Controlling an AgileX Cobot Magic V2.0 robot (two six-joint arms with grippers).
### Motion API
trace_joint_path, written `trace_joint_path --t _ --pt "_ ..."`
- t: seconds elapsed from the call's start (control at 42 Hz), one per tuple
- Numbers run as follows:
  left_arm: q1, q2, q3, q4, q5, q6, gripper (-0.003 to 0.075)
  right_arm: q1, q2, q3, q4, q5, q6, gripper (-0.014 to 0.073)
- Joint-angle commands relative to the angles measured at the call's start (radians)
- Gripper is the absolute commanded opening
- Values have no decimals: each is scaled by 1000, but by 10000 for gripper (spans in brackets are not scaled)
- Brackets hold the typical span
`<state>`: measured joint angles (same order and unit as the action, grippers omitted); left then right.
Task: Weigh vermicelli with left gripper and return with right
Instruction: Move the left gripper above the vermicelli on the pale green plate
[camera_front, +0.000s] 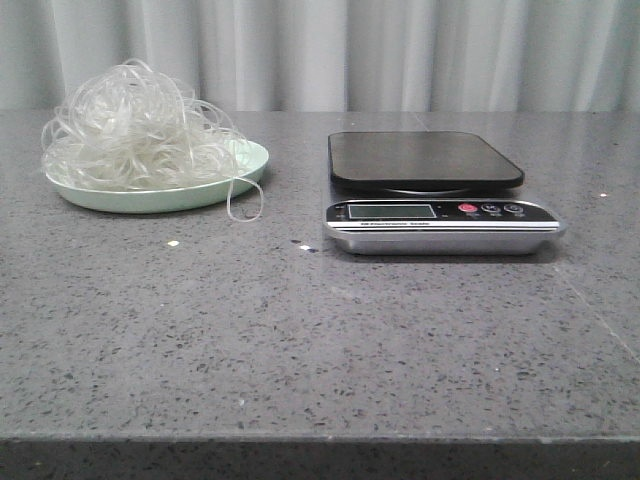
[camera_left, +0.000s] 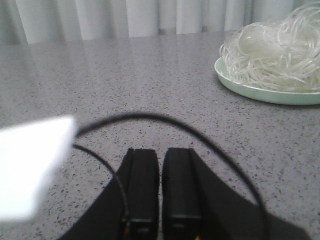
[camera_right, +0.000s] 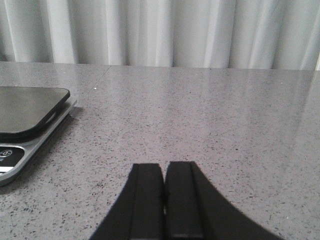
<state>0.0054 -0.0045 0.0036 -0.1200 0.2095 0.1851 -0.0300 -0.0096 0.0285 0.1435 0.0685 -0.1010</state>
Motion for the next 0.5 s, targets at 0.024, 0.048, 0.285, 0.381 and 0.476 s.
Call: trace_joint_path --t 0.024,0.048,0.285,0.381,0.476 --pt "2 -19 8 -11 -79 -9 145 -5 -17 -8 -6 -74 1 151" --pt "2 -19 8 -11 -79 -9 145 -5 -17 -8 -6 -74 1 151" --pt "2 -19 8 -11 -79 -9 145 -5 -17 -8 -6 -74 1 151" --pt "2 -19 8 -8 -79 -9 145 -5 -17 -8 -6 -74 1 151" --pt "2 -19 8 -2 -79 -5 145 -5 -17 -8 -6 -74 1 151"
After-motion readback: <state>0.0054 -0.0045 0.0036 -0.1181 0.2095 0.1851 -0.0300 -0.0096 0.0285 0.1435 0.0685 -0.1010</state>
